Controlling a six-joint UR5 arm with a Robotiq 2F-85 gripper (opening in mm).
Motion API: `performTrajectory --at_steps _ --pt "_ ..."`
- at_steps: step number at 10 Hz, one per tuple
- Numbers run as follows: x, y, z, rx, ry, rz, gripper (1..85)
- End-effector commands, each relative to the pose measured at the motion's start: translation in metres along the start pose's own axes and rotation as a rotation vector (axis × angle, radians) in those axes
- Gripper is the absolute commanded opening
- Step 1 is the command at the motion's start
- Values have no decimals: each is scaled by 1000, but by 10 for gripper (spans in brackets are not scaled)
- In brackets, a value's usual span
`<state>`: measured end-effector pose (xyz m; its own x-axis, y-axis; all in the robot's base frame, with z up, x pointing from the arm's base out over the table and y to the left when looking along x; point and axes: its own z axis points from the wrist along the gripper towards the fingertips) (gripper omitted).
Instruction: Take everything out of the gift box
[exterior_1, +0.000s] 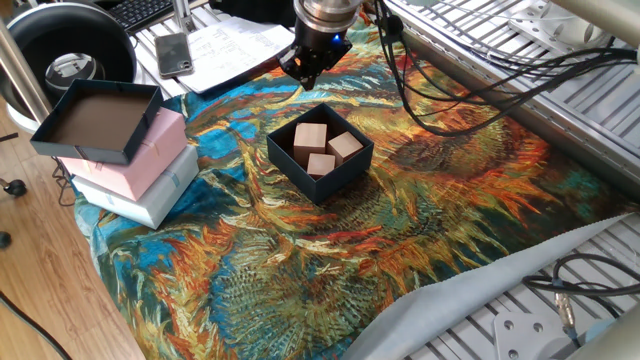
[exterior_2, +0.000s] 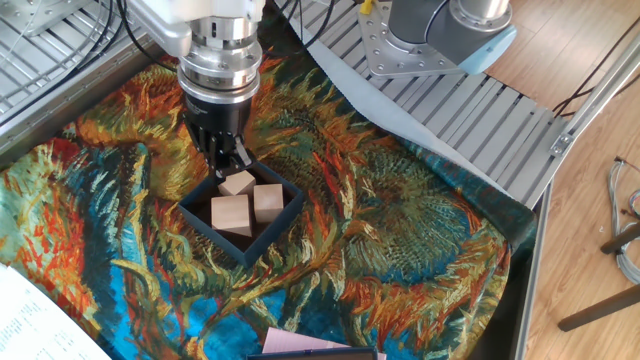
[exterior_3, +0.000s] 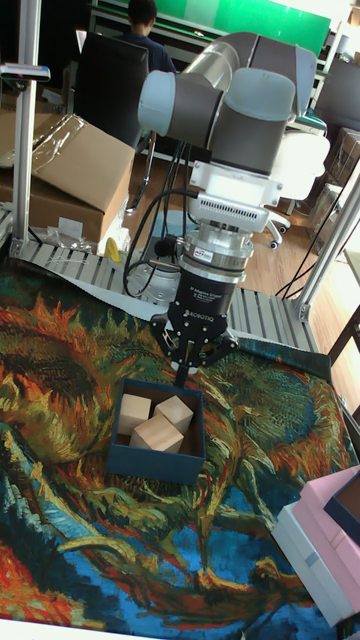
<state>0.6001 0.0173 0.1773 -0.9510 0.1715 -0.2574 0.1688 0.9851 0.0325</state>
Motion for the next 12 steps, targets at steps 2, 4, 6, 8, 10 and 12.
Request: performTrajectory --at_steps 2,4,6,8,10,12 --pt "-1 1 -3 7 8 12 27" --pt "-1 3 -3 -2 8 15 27" --pt "-1 3 -4 -2 10 9 27" --pt "-1 2 -4 1 9 7 27" --pt "-4 -10 -4 48 1 -50 70" --pt "13 1 -4 5 64 -51 83"
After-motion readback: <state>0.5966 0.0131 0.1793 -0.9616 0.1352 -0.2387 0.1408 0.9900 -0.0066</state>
